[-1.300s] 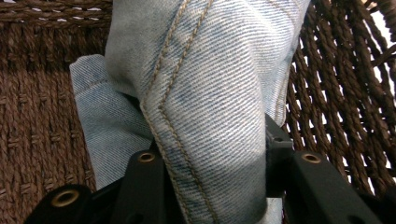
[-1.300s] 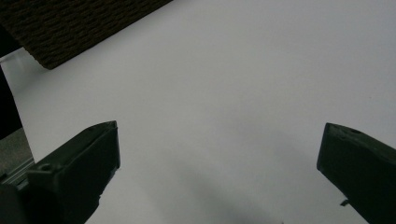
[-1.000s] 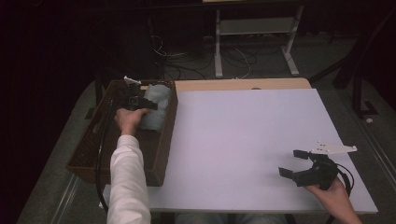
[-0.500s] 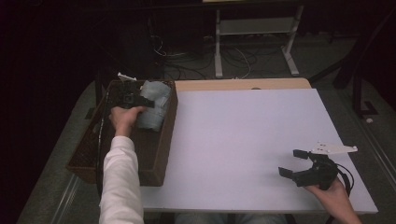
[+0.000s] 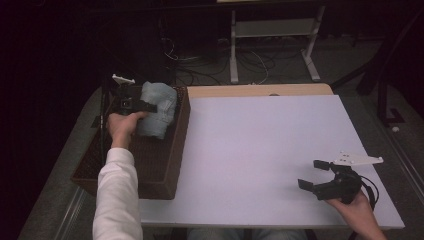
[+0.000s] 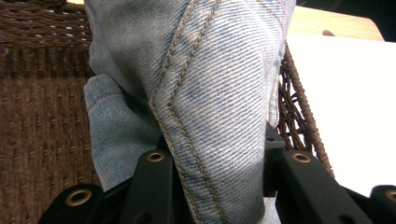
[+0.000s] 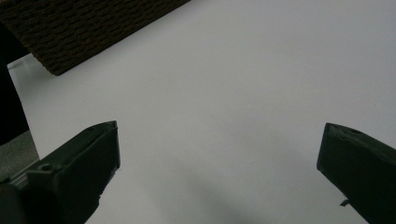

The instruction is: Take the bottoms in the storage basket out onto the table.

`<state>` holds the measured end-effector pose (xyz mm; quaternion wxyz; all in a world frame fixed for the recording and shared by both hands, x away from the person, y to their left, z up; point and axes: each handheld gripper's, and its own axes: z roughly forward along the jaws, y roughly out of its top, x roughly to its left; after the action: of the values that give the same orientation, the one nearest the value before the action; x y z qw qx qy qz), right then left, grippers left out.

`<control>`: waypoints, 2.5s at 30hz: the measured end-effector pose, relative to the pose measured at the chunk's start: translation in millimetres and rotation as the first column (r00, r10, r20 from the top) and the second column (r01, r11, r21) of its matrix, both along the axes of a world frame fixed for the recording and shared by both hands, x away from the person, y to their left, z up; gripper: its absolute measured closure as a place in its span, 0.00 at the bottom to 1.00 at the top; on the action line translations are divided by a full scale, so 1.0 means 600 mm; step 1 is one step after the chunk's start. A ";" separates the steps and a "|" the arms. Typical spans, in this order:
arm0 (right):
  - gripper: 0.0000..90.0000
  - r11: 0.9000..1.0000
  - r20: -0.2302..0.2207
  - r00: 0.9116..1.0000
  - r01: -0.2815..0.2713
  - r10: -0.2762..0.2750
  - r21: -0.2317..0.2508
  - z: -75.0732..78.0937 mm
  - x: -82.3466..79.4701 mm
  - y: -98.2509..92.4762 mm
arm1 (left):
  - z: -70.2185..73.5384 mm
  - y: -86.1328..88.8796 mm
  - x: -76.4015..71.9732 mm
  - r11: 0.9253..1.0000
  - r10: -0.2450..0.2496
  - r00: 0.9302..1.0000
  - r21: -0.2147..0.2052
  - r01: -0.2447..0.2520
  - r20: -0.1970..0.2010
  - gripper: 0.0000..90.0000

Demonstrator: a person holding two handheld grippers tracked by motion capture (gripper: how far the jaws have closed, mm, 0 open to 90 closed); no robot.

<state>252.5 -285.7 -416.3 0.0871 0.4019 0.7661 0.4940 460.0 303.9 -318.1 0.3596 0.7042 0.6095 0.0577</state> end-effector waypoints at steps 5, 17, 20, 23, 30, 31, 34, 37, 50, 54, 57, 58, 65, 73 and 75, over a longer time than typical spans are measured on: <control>0.00 1.000 0.003 1.000 0.001 -0.001 0.001 0.000 0.000 0.000 | 0.012 0.008 -0.011 1.000 0.002 1.000 -0.017 -0.002 0.011 0.74; 0.00 1.000 0.004 1.000 -0.001 0.001 0.005 0.001 0.000 0.001 | 0.036 0.019 -0.035 0.999 0.002 0.999 -0.050 0.000 0.040 0.74; 0.00 1.000 0.004 1.000 0.000 0.000 0.007 0.001 0.000 0.001 | 0.042 0.021 -0.040 0.998 -0.004 0.999 -0.056 0.007 0.049 0.74; 0.00 1.000 0.004 1.000 0.001 -0.001 0.008 0.001 0.000 0.000 | 0.048 0.020 -0.045 0.998 -0.011 0.998 -0.063 0.015 0.061 0.74; 0.00 1.000 0.004 1.000 -0.002 0.002 0.003 0.001 -0.001 0.002 | 0.064 0.016 -0.058 0.996 -0.037 0.995 -0.079 0.044 0.088 0.74; 0.00 1.000 0.004 1.000 -0.002 0.002 0.003 0.001 -0.001 0.002 | 0.065 0.015 -0.059 0.996 -0.039 0.995 -0.079 0.046 0.093 0.74; 0.00 1.000 0.005 1.000 -0.001 0.001 0.003 0.001 -0.001 0.001 | 0.075 0.014 -0.065 0.995 -0.047 0.993 -0.081 0.056 0.107 0.74; 0.00 1.000 0.004 1.000 -0.001 0.001 0.005 0.001 -0.001 0.001 | 0.086 0.012 -0.070 0.994 -0.057 0.990 -0.089 0.068 0.125 0.74; 0.00 1.000 0.006 1.000 0.000 0.000 0.004 0.002 -0.001 0.000 | 0.128 -0.012 -0.092 0.985 -0.128 0.972 -0.086 0.147 0.196 0.74; 0.00 1.000 0.006 1.000 0.001 -0.001 0.005 0.002 -0.001 -0.001 | 0.139 -0.023 -0.099 0.981 -0.154 0.964 -0.085 0.176 0.216 0.74; 0.00 1.000 0.006 1.000 0.001 -0.001 0.005 0.002 -0.001 -0.001 | 0.148 -0.036 -0.104 0.977 -0.180 0.956 -0.073 0.201 0.229 0.74; 0.00 1.000 0.006 1.000 0.001 -0.001 0.005 0.002 -0.001 -0.001 | 0.150 -0.040 -0.105 0.975 -0.187 0.954 -0.071 0.209 0.234 0.74; 0.00 1.000 0.008 1.000 0.000 0.000 0.004 0.002 -0.002 -0.001 | 0.164 -0.076 -0.111 0.961 -0.245 0.936 -0.067 0.269 0.254 0.74; 0.00 1.000 0.010 1.000 -0.003 0.003 0.004 0.003 -0.002 -0.001 | 0.170 -0.115 -0.111 0.943 -0.300 0.916 -0.061 0.326 0.267 0.74; 0.00 1.000 0.012 1.000 -0.002 0.002 0.005 0.003 -0.002 -0.001 | 0.169 -0.124 -0.111 0.941 -0.308 0.913 -0.060 0.334 0.267 0.74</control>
<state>251.1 -286.5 -414.6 0.0901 0.3983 0.7649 0.4982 393.2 229.4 -216.5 0.4754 0.7618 0.4366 0.0553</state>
